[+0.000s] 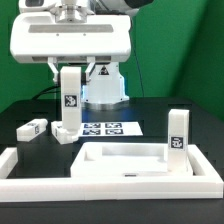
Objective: Assemble desk
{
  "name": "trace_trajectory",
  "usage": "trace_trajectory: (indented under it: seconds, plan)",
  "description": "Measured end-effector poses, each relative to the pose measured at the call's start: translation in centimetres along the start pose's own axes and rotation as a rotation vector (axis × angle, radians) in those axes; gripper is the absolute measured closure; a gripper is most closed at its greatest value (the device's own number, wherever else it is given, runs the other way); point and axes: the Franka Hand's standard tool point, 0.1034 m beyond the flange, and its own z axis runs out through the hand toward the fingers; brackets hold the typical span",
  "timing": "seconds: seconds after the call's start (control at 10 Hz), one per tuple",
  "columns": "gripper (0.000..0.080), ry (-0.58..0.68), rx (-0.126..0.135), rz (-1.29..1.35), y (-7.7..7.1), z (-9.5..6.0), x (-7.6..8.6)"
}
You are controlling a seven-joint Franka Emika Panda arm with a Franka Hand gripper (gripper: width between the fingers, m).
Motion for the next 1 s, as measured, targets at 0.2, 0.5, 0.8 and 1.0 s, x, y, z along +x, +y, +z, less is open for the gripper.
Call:
trace_trajectory:
  seconds: [0.2, 0.5, 0.8, 1.0]
  plan:
    - [0.0509, 0.001, 0.012, 0.037, -1.2, 1.3, 0.6]
    - [0.0509, -0.02, 0.01, 0.046, -1.1, 2.1, -0.6]
    - [0.0509, -0.036, 0.002, 0.046, -1.0, 2.3, -2.0]
    - [0.0509, -0.046, -0.002, 0.047, -0.9, 2.7, -2.8]
